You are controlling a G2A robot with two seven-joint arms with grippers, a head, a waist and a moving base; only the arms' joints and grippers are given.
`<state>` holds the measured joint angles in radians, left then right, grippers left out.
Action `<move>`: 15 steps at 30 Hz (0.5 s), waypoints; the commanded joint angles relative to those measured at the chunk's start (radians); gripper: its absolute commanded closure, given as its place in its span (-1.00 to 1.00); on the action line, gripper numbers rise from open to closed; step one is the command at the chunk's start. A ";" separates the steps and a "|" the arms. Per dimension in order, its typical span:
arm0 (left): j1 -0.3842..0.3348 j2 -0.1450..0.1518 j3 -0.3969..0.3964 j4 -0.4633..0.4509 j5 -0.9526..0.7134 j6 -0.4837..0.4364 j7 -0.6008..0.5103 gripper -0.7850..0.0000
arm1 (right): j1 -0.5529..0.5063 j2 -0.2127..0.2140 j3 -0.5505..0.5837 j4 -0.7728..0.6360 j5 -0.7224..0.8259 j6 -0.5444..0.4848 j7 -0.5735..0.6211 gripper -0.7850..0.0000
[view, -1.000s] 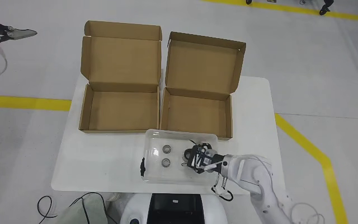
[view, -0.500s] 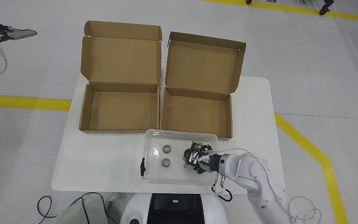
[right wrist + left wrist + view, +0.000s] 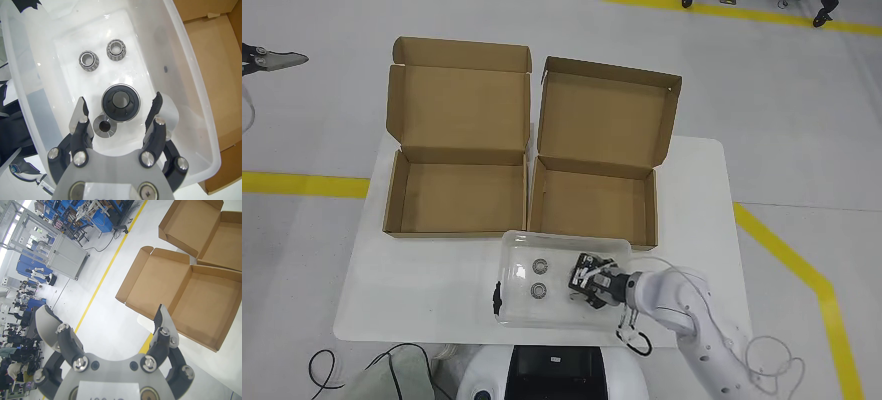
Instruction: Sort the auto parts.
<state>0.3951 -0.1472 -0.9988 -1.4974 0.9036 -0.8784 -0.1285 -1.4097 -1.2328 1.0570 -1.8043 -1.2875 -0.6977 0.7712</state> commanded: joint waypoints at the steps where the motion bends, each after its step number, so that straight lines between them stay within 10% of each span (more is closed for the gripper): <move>1: 0.000 0.000 0.000 0.000 0.000 0.000 0.000 -1.00 | 0.007 0.000 -0.008 0.007 0.002 0.006 0.001 -0.55; 15: 0.000 0.000 0.000 0.000 0.000 0.000 0.000 -1.00 | 0.043 0.006 -0.047 0.047 0.014 0.022 0.014 -0.11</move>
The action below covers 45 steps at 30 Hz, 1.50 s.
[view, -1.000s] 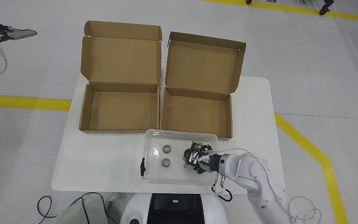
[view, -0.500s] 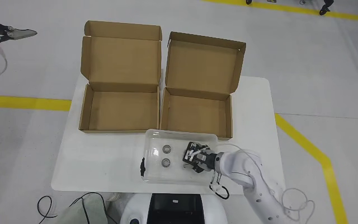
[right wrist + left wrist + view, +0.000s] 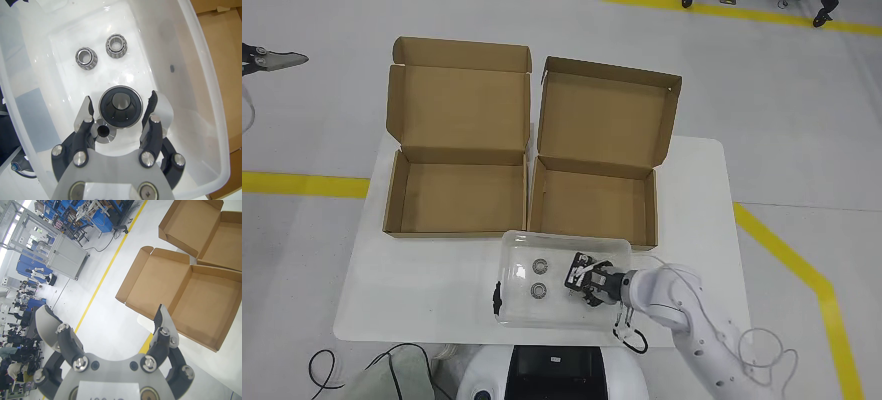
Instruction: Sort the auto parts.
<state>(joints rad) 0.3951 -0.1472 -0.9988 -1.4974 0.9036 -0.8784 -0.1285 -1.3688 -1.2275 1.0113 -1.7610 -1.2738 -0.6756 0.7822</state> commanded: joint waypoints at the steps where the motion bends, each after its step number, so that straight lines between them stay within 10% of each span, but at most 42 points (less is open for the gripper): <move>1: 0.000 0.000 0.000 0.000 0.000 0.000 0.000 -1.00 | 0.005 0.001 -0.004 0.006 0.001 -0.001 0.007 0.00; 8: 0.000 0.000 0.000 0.000 0.000 0.000 0.000 -1.00 | 0.032 0.001 -0.026 0.010 0.016 0.020 0.025 1.00; 23: 0.000 0.000 0.000 0.000 0.000 0.000 0.000 -1.00 | -0.004 0.020 0.004 -0.057 -0.017 0.001 -0.207 1.00; 45: 0.000 0.000 0.000 0.000 0.000 0.000 0.000 -1.00 | 0.117 0.001 -0.052 0.047 -0.107 -0.055 -1.072 1.00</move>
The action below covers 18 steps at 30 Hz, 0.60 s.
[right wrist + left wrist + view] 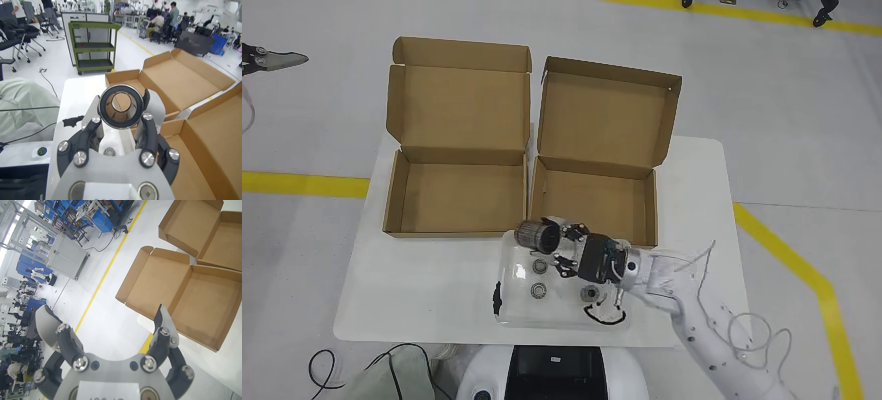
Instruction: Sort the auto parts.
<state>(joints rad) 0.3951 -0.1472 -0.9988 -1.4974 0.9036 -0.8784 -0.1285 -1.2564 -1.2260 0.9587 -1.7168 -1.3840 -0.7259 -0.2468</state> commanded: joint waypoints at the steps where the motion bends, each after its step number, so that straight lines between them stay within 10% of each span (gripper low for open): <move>1: 0.000 0.000 0.000 0.000 0.000 0.000 0.000 -1.00 | 0.013 -0.001 0.001 0.010 0.001 -0.007 -0.075 1.00; 18: 0.000 0.000 0.000 0.000 0.000 0.000 0.000 -1.00 | 0.221 -0.038 -0.028 0.076 0.009 0.024 -0.311 1.00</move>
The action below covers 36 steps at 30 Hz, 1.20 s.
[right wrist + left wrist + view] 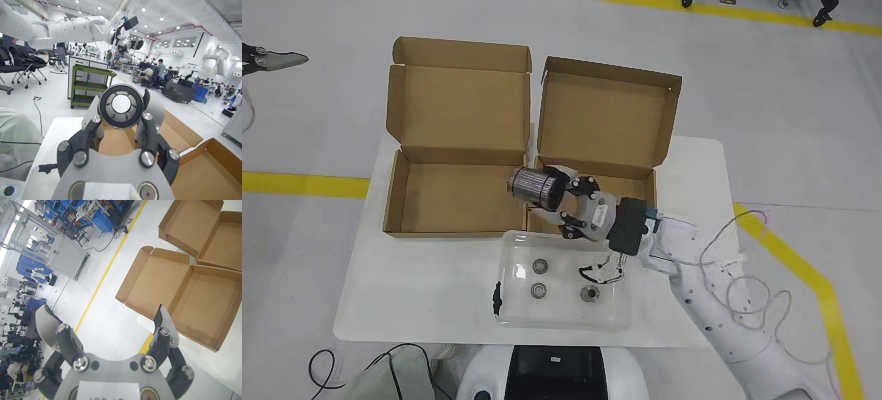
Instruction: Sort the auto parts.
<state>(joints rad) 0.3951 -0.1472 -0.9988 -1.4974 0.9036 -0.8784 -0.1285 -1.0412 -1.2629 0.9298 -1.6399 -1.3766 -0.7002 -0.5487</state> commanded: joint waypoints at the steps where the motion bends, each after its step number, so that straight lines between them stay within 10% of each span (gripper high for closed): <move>1: 0.000 0.000 0.000 0.000 0.000 0.000 0.000 -1.00 | 0.011 -0.002 0.003 -0.002 0.003 -0.001 -0.019 1.00; 36: 0.000 0.000 0.000 0.000 0.000 0.000 0.000 -1.00 | 0.040 -0.010 0.010 -0.009 -0.068 0.038 0.152 1.00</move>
<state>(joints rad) 0.3951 -0.1472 -0.9988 -1.4974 0.9036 -0.8784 -0.1285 -0.9977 -1.2739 0.9383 -1.6517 -1.4441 -0.6604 -0.4116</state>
